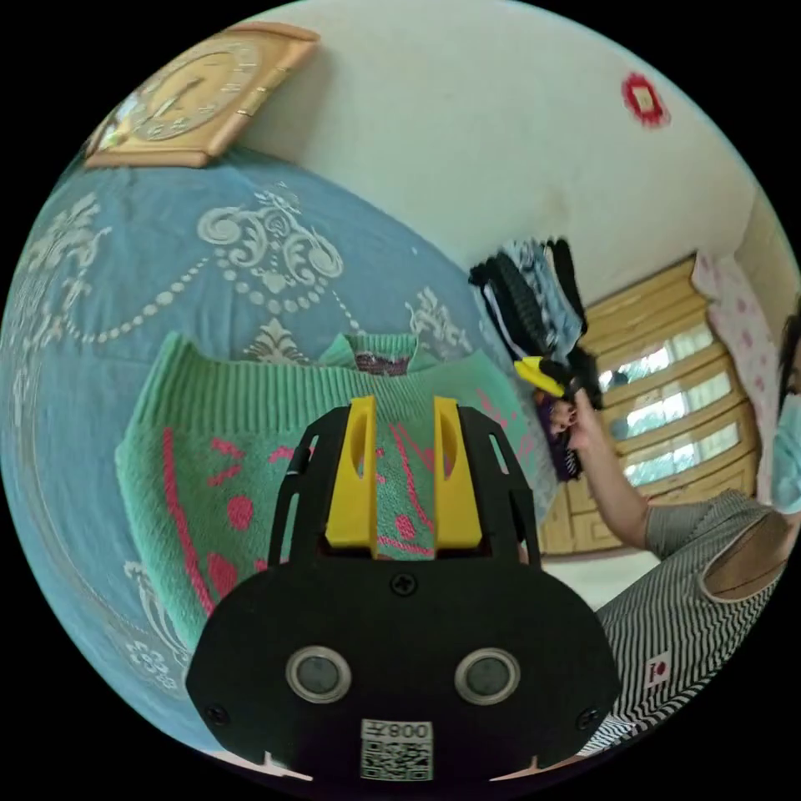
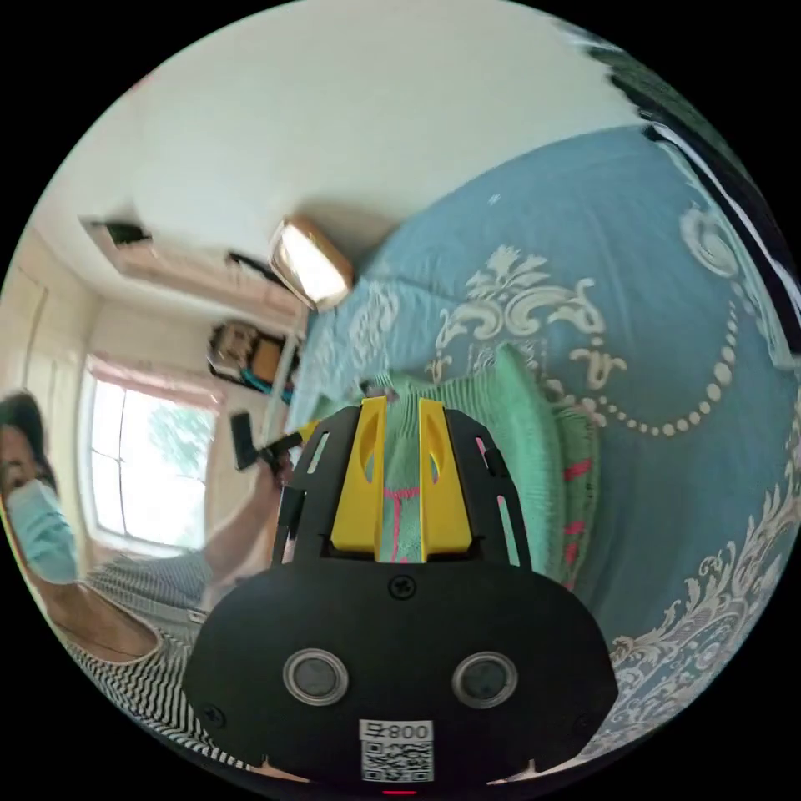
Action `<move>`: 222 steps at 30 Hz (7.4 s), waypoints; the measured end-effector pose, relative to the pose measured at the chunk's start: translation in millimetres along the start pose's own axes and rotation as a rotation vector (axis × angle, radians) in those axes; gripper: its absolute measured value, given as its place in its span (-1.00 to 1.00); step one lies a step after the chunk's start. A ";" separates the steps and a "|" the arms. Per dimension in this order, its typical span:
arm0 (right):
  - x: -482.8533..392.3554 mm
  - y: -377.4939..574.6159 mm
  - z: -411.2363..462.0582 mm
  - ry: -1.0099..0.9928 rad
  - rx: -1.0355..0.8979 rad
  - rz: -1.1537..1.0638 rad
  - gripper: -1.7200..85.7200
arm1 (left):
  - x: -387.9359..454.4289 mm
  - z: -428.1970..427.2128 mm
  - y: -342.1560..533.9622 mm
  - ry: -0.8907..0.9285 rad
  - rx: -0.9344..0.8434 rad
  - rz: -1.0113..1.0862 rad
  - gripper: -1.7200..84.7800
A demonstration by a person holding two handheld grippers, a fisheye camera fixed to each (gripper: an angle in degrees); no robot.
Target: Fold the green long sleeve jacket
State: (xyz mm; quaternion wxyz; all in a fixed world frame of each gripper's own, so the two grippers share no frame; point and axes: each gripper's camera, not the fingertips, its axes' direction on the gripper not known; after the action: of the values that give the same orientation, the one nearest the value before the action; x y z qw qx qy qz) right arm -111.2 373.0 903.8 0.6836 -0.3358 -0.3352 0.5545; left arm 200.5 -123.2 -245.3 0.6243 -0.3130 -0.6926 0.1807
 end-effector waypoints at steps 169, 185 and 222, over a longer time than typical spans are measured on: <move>-434.0 128.2 151.8 0.358 -0.409 -0.254 -0.96 | -267.5 -238.2 698.1 0.457 0.616 -0.853 -0.69; -455.8 100.1 214.0 0.360 -0.409 -0.235 -0.96 | -230.6 -209.2 672.3 0.389 0.596 -0.848 -0.71; -447.7 -130.4 395.5 -0.099 -0.603 -0.069 -0.72 | 131.2 14.7 467.7 -0.209 0.185 -0.106 -0.82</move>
State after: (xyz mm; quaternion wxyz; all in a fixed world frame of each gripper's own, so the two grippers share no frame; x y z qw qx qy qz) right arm -442.1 -53.4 1191.1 0.5545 -0.4847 -0.5288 0.4219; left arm 280.1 310.9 -448.8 0.5834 -0.1966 -0.7499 0.2421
